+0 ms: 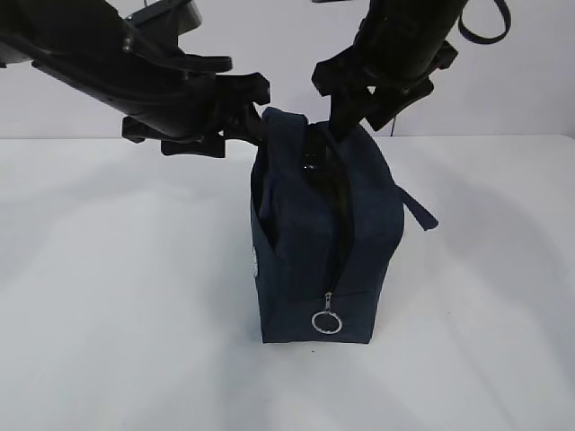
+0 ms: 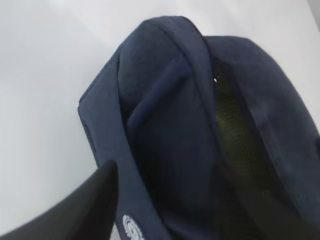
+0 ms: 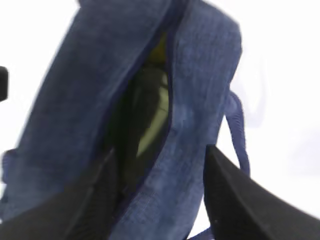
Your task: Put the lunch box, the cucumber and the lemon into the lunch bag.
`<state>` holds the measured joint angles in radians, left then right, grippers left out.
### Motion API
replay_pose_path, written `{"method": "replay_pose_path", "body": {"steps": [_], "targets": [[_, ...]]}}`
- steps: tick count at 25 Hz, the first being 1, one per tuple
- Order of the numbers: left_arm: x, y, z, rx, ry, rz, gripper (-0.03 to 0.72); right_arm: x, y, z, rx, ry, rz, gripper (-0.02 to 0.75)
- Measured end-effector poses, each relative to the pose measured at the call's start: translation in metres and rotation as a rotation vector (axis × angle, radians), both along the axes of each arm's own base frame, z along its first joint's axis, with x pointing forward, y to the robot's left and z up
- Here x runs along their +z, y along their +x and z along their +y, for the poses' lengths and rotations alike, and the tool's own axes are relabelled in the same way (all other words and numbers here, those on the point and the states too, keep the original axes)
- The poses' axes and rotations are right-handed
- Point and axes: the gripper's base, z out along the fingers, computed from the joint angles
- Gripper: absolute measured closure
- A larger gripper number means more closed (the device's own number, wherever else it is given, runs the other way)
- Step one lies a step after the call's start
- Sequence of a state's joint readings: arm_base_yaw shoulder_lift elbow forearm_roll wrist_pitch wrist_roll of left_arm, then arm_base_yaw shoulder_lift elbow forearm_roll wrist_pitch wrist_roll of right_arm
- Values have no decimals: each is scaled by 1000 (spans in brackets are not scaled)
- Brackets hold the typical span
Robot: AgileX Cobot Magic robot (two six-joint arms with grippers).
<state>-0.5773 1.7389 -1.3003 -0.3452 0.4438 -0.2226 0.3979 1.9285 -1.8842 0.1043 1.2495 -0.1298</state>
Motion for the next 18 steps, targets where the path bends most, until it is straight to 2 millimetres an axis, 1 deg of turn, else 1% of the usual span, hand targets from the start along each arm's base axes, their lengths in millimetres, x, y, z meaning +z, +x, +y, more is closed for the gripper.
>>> {"method": "replay_pose_path", "body": {"steps": [6,11,14,16,18], "targets": [[25,-14,7,-26,-3,-8,260,27,-12,-8,-8,1,-71,315],[36,-28,14,-61,26,34,260,50,-25,-13,-32,33,-119,315],[43,-37,18,-86,45,56,260,64,-40,-19,-36,45,-144,315],[47,-43,21,-116,68,74,260,72,-55,-26,-38,53,-154,315],[49,-51,24,-151,97,102,260,74,-68,-31,-37,52,-149,315]]}}
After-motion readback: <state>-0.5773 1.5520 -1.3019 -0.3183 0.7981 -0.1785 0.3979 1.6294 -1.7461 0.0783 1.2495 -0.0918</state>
